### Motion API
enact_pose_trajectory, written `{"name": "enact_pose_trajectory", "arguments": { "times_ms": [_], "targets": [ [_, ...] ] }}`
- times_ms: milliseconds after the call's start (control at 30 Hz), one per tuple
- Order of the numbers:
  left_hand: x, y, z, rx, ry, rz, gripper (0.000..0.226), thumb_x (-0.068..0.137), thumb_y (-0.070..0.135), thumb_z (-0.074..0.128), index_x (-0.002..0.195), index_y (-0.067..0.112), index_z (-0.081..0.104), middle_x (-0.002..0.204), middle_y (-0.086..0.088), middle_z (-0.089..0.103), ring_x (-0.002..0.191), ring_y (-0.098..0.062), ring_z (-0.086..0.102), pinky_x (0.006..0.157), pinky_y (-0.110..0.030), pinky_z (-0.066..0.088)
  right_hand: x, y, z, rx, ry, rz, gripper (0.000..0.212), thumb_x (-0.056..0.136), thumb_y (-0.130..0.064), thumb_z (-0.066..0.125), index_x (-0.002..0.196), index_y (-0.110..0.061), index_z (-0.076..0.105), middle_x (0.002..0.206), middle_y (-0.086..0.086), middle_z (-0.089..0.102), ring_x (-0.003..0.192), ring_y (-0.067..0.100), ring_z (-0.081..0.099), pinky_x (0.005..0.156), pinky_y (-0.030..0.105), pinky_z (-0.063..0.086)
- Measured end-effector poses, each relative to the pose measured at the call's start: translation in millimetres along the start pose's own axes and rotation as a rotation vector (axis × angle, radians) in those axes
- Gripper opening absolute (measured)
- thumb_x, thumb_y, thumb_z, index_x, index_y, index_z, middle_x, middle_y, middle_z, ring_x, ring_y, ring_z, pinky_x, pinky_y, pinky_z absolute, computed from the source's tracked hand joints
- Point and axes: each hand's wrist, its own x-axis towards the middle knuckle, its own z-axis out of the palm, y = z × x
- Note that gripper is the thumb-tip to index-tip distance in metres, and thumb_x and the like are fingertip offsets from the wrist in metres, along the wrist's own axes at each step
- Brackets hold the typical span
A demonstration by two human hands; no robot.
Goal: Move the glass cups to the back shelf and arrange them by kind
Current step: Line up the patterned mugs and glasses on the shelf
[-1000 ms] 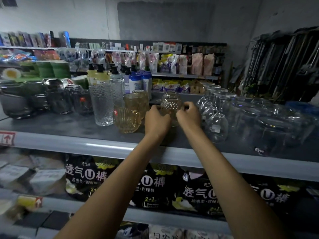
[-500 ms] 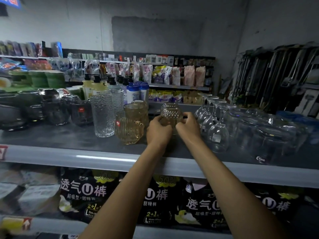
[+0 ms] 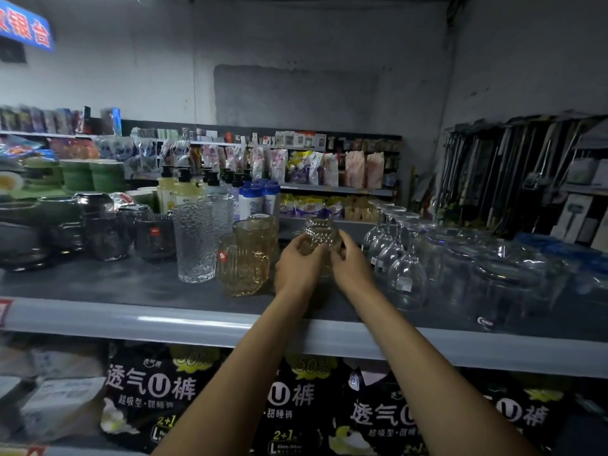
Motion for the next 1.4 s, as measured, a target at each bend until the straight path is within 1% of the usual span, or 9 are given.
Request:
{"name": "enact_pose_trajectory", "arguments": {
  "times_ms": [100, 200, 300, 400, 567, 833, 900, 1033, 1400],
  "targets": [
    [5, 3, 1, 0.024, 0.036, 0.022, 0.06, 0.085, 0.042, 0.073, 0.142, 0.035, 0.055, 0.117, 0.003, 0.073, 0.101, -0.021, 0.073, 0.091, -0.051, 0.06, 2, 0, -1, 0.027, -0.013, 0.009, 0.057, 0.105, -0.009, 0.052, 0.158, -0.024, 0.037, 0.15, 0.002, 0.055, 0.136, 0.018, 0.052, 0.104, 0.03, 0.044],
    [5, 10, 4, 0.121, 0.012, 0.112, 0.056, 0.093, 0.026, 0.073, 0.145, 0.031, 0.054, 0.12, 0.004, 0.073, 0.104, -0.015, 0.071, 0.094, -0.046, 0.06, 5, 2, -1, 0.004, -0.014, -0.006, 0.056, 0.105, -0.006, 0.05, 0.158, -0.024, 0.038, 0.15, 0.002, 0.055, 0.131, 0.012, 0.053, 0.102, 0.027, 0.044],
    [6, 11, 5, 0.186, 0.027, 0.126, 0.059, 0.095, 0.023, 0.073, 0.149, 0.031, 0.051, 0.128, 0.003, 0.07, 0.111, -0.014, 0.068, 0.098, -0.044, 0.058, 7, 5, 1, 0.009, 0.008, 0.009, 0.057, 0.104, -0.009, 0.054, 0.156, -0.026, 0.039, 0.143, 0.003, 0.06, 0.127, 0.019, 0.059, 0.108, 0.042, 0.05],
    [8, 4, 4, 0.181, 0.078, 0.096, 0.054, 0.095, 0.024, 0.072, 0.144, 0.032, 0.053, 0.13, 0.005, 0.068, 0.116, -0.019, 0.066, 0.1, -0.048, 0.056, 9, 8, 4, -0.013, 0.039, 0.043, 0.059, 0.099, -0.013, 0.064, 0.153, -0.025, 0.042, 0.132, 0.004, 0.065, 0.121, 0.023, 0.063, 0.104, 0.047, 0.053],
    [12, -1, 5, 0.201, 0.139, -0.04, 0.048, 0.095, 0.041, 0.068, 0.14, 0.029, 0.054, 0.128, -0.003, 0.068, 0.116, -0.028, 0.066, 0.101, -0.046, 0.053, 12, 10, 4, -0.077, 0.061, 0.063, 0.041, 0.096, -0.022, 0.07, 0.134, -0.016, 0.057, 0.119, 0.005, 0.07, 0.109, 0.023, 0.067, 0.086, 0.032, 0.05],
    [17, -6, 6, 0.214, 0.118, -0.021, 0.05, 0.095, 0.047, 0.067, 0.143, 0.04, 0.052, 0.128, 0.0, 0.071, 0.11, -0.024, 0.07, 0.098, -0.048, 0.055, 14, 14, 4, -0.09, 0.08, 0.059, 0.033, 0.094, -0.025, 0.073, 0.123, -0.02, 0.057, 0.115, 0.004, 0.07, 0.107, 0.025, 0.067, 0.089, 0.038, 0.053],
    [19, -7, 6, 0.206, 0.125, -0.016, 0.05, 0.094, 0.048, 0.067, 0.142, 0.041, 0.053, 0.127, 0.0, 0.071, 0.109, -0.024, 0.07, 0.098, -0.048, 0.055, 15, 14, 4, -0.096, 0.07, 0.05, 0.035, 0.095, -0.025, 0.072, 0.125, -0.02, 0.055, 0.117, 0.004, 0.07, 0.109, 0.025, 0.067, 0.087, 0.035, 0.051],
    [21, -9, 5, 0.183, 0.12, -0.013, 0.048, 0.093, 0.046, 0.069, 0.139, 0.041, 0.055, 0.123, 0.001, 0.072, 0.105, -0.023, 0.072, 0.096, -0.045, 0.056, 12, 11, 4, -0.087, 0.045, 0.003, 0.047, 0.099, -0.021, 0.066, 0.143, -0.02, 0.05, 0.127, 0.001, 0.067, 0.117, 0.022, 0.063, 0.084, 0.026, 0.043],
    [27, -16, 6, 0.2, 0.111, -0.021, 0.052, 0.094, 0.049, 0.067, 0.143, 0.044, 0.053, 0.122, 0.002, 0.073, 0.109, -0.023, 0.07, 0.097, -0.044, 0.054, 13, 13, 4, -0.054, 0.061, 0.002, 0.049, 0.098, -0.022, 0.067, 0.144, -0.021, 0.05, 0.128, 0.0, 0.067, 0.117, 0.018, 0.063, 0.086, 0.026, 0.044]
  ]
}}
